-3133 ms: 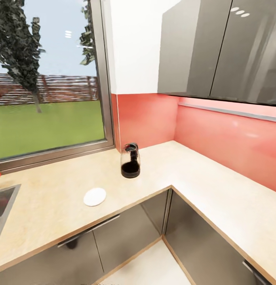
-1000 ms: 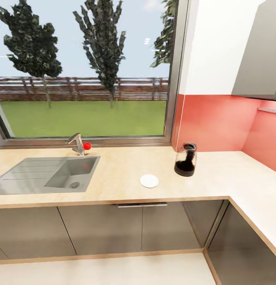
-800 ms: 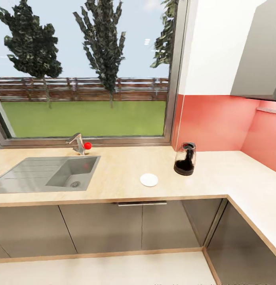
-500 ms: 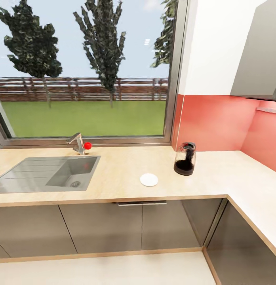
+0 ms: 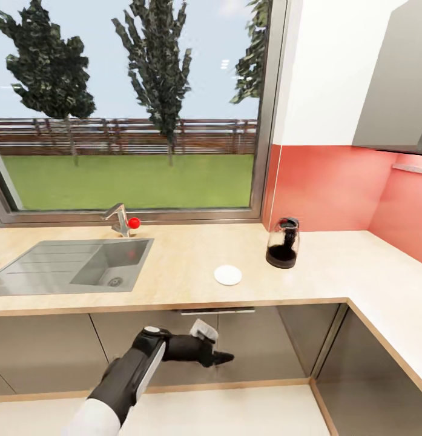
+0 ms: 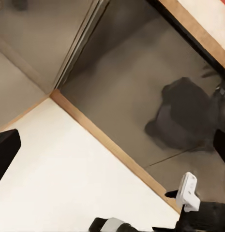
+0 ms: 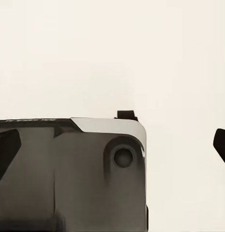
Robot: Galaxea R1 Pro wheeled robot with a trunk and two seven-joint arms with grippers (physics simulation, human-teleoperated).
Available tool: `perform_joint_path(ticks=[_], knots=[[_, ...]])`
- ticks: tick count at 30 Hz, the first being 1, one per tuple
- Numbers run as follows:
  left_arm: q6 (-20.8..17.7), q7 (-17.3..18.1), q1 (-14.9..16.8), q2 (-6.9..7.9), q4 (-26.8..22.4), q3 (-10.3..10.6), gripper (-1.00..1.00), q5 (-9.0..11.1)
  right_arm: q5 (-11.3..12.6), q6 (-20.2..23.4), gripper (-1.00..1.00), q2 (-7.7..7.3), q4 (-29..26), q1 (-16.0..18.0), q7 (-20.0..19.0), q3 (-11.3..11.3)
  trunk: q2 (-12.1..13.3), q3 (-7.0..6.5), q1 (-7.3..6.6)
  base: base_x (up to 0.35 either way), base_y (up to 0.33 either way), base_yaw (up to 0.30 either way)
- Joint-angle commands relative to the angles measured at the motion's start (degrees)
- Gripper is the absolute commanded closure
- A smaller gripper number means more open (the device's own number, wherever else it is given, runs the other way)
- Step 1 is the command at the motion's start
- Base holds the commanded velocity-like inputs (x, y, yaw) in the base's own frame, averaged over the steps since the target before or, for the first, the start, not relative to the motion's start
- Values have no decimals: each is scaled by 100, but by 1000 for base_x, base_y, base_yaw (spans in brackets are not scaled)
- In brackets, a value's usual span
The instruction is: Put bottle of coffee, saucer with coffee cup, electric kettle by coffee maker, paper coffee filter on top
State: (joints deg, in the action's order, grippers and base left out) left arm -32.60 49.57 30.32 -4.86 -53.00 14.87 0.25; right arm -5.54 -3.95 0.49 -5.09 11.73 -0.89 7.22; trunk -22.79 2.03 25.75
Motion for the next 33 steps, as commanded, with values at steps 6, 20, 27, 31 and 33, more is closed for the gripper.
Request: perform_joint_path(ticks=[6,20,27,31,33], knots=[[-773,215,597,-302,-164,6,-100,34,-60,-5,-100,87,-407,6,-25,44,-13,15,4,0,0,0],[-2082,727,2180,-373,-440,-244,-100,2,-68,17,-100,771,-1999,7,-451,3,-13,15,4,0,0,0],[-2528,703,3442,959,-370,-1233,-100,-34,-50,1144,-100,951,-4535,12,-2611,-337,-13,15,4,0,0,0],[-2520,705,3396,1610,-316,-1249,-100,-28,-40,1531,-100,951,-5368,15,-2668,-713,-13,15,4,0,0,0],[-2505,720,3271,1943,-191,-1247,-100,-29,63,2046,-100,951,-6009,74,-2678,-1021,-13,15,4,0,0,0]])
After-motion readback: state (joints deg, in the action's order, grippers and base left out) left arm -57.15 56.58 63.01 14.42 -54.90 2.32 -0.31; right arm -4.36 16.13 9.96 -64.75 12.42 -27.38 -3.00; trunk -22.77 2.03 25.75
